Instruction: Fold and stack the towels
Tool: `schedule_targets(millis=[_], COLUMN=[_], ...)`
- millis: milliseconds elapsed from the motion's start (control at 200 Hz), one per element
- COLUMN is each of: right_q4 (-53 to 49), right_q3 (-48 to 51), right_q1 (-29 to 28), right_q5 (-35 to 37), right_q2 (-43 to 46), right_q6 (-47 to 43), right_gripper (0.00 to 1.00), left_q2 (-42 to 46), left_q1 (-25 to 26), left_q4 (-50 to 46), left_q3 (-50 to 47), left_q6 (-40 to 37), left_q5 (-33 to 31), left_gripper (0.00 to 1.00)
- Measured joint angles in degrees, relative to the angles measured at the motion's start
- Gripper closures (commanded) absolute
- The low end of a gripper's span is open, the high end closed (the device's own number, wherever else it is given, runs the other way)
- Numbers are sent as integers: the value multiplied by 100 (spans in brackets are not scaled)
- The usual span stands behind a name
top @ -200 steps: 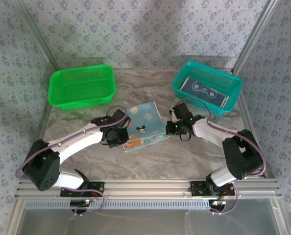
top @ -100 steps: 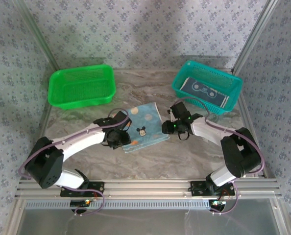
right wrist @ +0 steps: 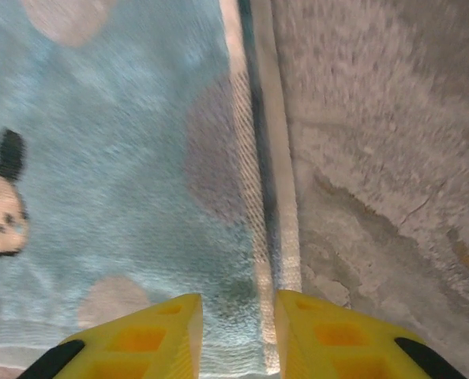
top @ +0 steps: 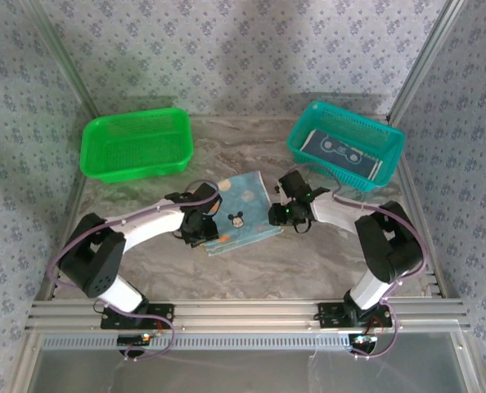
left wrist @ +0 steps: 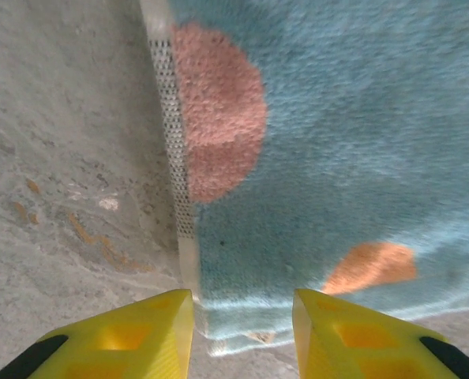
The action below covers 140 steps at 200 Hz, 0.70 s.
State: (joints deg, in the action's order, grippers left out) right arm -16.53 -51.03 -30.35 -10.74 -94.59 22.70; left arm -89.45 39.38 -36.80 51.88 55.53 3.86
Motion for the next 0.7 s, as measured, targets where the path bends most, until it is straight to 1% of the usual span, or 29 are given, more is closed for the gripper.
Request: schedule_targets(millis=[160, 355, 510, 570, 635, 700], right_q4=[116, 249, 234, 216, 188, 173], right_q3=[164, 407, 439, 439, 442, 439], right_q1=[-179, -562, -669, -673, -686, -713], right_q5=[-24, 7, 79, 101, 151, 201], right_q2=[-9, 186, 236, 243, 269, 310], right_q6=[59, 343, 459, 496, 511, 542], right_gripper=[74, 75, 77, 78, 82, 83], left_q2=[-212, -234, -13, 101, 221, 323], left_q1=[-44, -308, -372, -372, -372, -372], left_q4=[-24, -127, -249, -299, -361, -372], left_q3=[-87, -116, -216, -249, -271, -304], left_q6=[-160, -472, -518, -516, -514, -505], left_q5=[-48, -96, -214, -238, -267, -306], left_gripper=[69, 69, 69, 73, 76, 76])
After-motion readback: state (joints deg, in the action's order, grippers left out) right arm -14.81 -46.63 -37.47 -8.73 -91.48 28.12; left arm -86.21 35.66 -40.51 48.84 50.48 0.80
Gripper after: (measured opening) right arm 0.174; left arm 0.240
